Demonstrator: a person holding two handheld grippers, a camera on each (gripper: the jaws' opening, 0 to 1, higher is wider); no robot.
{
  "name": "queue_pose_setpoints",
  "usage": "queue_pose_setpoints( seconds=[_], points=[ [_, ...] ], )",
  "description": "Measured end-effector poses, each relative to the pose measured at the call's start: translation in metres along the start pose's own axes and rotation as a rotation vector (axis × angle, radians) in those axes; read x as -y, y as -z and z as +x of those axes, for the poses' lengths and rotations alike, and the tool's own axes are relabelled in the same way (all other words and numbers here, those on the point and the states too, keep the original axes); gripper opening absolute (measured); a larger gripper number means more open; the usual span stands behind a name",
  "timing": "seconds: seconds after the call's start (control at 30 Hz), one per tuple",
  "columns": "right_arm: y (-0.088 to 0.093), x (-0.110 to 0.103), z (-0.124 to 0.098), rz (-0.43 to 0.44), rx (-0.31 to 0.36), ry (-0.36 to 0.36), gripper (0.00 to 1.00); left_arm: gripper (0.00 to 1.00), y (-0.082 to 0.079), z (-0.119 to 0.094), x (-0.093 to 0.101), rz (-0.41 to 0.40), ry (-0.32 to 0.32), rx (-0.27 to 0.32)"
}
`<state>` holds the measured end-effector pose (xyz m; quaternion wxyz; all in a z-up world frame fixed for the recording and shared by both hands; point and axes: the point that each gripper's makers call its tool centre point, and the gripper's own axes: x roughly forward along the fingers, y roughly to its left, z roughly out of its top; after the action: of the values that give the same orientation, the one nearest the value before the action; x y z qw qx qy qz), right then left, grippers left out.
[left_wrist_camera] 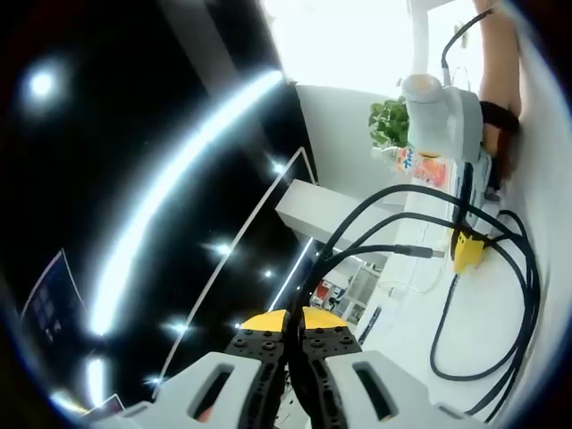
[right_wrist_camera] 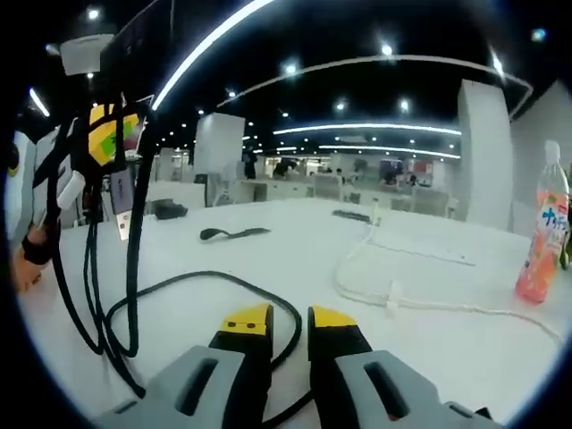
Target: Coil the Type-C to USB data cable on the desktop and secure it with Velcro straps.
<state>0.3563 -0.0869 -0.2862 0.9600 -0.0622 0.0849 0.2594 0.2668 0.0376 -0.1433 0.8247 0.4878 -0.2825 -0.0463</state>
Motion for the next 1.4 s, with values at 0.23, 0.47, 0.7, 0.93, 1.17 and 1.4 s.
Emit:
queue_pose_setpoints(
  seconds=[0.23,0.47,0.7,0.93,1.17,1.4],
  points=[
    [0.003,-0.004,0.002,0.015,-0.019,-0.018,0.24,0.05,-0.001,-0.001,-0.004,0.004,-0.013,-0.002],
    [0.004,-0.005,0.007,0.023,-0.028,-0.011,0.25,0.04,-0.015,-0.003,-0.008,0.046,-0.035,0.045],
    [-0.002,-0.008,0.019,0.015,-0.081,-0.035,0.25,0.04,-0.023,-0.004,-0.007,0.063,-0.037,0.08],
    [0.01,-0.014,0.026,-0.094,-0.121,-0.052,0.22,0.04,-0.028,-0.007,-0.009,0.074,-0.049,0.092],
    [0.011,-0.012,0.021,-0.109,-0.12,-0.026,0.05,0.04,-0.033,-0.009,-0.01,0.086,-0.051,0.094],
    [-0.041,-0.009,0.0,-0.136,0.046,0.025,0.04,0.05,-0.028,-0.008,-0.01,0.047,-0.029,0.071]
  ],
)
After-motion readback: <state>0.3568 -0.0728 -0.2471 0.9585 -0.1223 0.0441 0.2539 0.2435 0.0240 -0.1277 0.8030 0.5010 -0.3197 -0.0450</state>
